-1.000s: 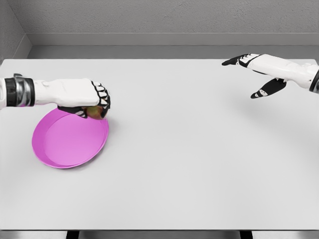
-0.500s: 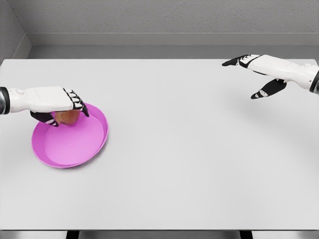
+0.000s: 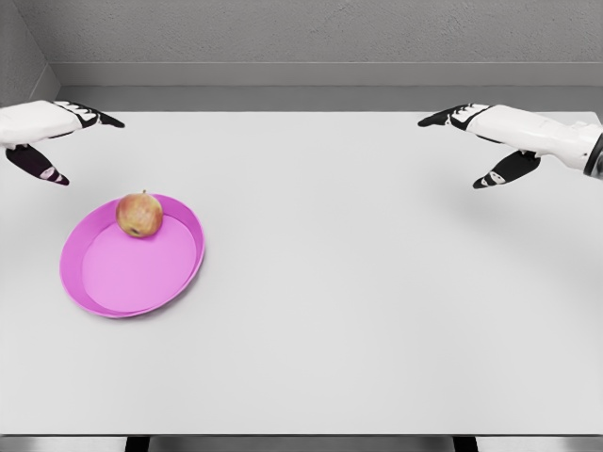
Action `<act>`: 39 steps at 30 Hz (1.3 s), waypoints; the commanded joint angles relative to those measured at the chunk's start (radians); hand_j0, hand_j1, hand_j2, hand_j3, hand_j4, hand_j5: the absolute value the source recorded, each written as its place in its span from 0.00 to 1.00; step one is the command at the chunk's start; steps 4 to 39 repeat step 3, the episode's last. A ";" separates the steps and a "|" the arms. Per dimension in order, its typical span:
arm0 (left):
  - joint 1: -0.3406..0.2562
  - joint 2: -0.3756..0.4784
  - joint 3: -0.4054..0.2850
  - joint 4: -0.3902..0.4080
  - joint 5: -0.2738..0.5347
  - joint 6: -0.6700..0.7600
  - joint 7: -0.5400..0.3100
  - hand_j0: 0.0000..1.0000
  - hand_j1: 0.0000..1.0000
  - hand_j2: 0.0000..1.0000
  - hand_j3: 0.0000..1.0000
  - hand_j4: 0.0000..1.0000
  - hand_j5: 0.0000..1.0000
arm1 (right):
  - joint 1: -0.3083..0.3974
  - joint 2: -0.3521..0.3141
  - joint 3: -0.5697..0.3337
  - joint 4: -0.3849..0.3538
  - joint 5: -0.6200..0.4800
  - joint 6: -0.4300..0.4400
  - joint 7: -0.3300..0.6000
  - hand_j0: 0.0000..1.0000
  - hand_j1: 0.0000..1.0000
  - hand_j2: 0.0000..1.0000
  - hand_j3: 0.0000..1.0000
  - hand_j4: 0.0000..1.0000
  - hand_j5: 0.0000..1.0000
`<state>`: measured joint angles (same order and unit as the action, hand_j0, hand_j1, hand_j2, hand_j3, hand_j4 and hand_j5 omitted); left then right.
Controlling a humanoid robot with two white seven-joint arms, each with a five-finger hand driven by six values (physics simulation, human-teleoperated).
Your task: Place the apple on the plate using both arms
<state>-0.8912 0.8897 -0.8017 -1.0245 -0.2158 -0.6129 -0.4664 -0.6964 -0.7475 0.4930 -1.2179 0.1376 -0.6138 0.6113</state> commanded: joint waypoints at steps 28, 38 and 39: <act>0.000 -0.017 0.006 0.037 0.013 0.002 0.000 1.00 1.00 1.00 1.00 1.00 1.00 | 0.002 -0.001 -0.001 -0.002 -0.006 0.003 0.000 1.00 1.00 1.00 1.00 1.00 1.00; 0.000 -0.017 0.006 0.037 0.013 0.002 0.000 1.00 1.00 1.00 1.00 1.00 1.00 | 0.002 -0.001 -0.001 -0.002 -0.006 0.003 0.000 1.00 1.00 1.00 1.00 1.00 1.00; 0.000 -0.017 0.006 0.037 0.013 0.002 0.000 1.00 1.00 1.00 1.00 1.00 1.00 | 0.002 -0.001 -0.001 -0.002 -0.006 0.003 0.000 1.00 1.00 1.00 1.00 1.00 1.00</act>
